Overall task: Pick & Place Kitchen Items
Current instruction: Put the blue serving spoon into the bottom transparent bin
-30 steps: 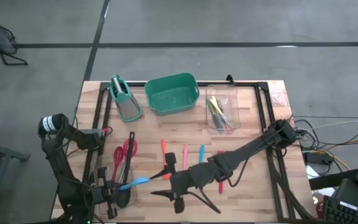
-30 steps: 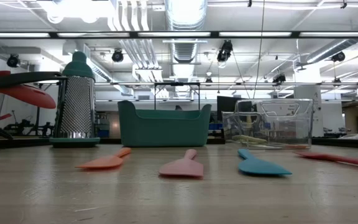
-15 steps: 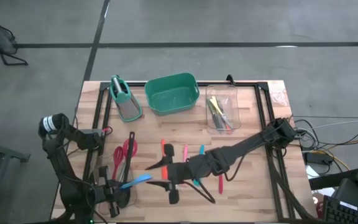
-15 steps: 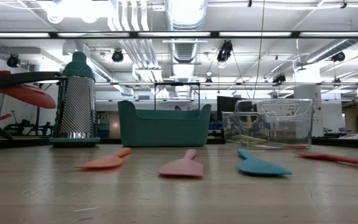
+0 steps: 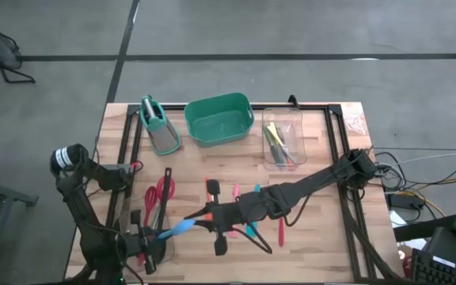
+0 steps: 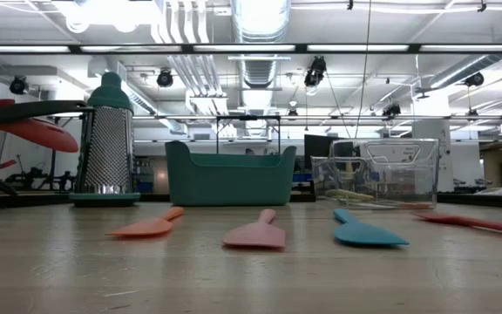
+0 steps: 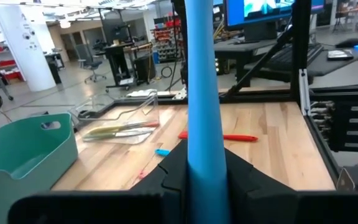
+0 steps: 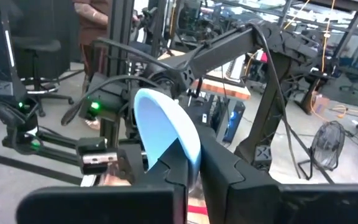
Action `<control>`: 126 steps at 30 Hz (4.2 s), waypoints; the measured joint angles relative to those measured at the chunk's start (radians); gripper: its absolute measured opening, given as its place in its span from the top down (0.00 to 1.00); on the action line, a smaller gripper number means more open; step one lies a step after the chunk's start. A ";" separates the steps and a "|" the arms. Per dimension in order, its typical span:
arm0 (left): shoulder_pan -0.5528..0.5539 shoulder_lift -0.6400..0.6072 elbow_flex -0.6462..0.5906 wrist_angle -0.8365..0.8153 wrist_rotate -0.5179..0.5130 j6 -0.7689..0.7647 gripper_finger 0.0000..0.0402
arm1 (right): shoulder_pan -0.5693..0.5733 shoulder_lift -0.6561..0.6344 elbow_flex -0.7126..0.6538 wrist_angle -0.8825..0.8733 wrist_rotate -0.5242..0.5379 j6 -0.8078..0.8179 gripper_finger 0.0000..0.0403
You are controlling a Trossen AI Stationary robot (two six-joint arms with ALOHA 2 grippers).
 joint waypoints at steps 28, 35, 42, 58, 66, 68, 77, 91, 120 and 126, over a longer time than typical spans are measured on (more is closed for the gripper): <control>0.144 -0.170 0.013 0.004 0.239 0.080 0.72 | -0.021 0.000 0.163 -0.388 0.131 0.127 0.97; 0.145 -0.199 0.013 0.011 0.254 0.134 0.56 | -0.027 0.000 0.162 -0.392 0.139 0.130 0.97; 0.161 -0.198 0.013 0.060 0.240 0.181 0.42 | -0.033 0.000 0.162 -0.387 0.134 0.137 0.97; 0.223 -0.204 0.026 0.115 0.306 0.296 0.65 | -0.035 0.004 0.161 -0.390 0.119 0.148 0.97; 0.236 -0.214 0.023 0.119 0.359 0.312 0.93 | -0.036 0.008 0.160 -0.387 0.095 0.140 0.97; 0.235 -0.214 0.023 0.119 0.361 0.313 0.93 | -0.036 0.008 0.160 -0.389 0.080 0.140 0.97; 0.217 -0.270 0.088 0.098 0.378 0.302 0.92 | -0.027 -0.009 0.162 -0.500 0.064 0.166 0.79; -0.024 -0.343 0.063 -0.163 0.223 -0.223 0.93 | -0.016 -0.009 0.159 -0.722 0.067 0.209 0.54; -0.143 -0.247 -0.264 -0.436 0.613 -1.177 0.74 | 0.012 -0.005 0.148 -0.762 0.069 0.257 0.63; -0.143 -0.255 -0.255 -0.457 0.600 -1.156 0.59 | 0.012 -0.005 0.119 -0.761 0.068 0.265 0.67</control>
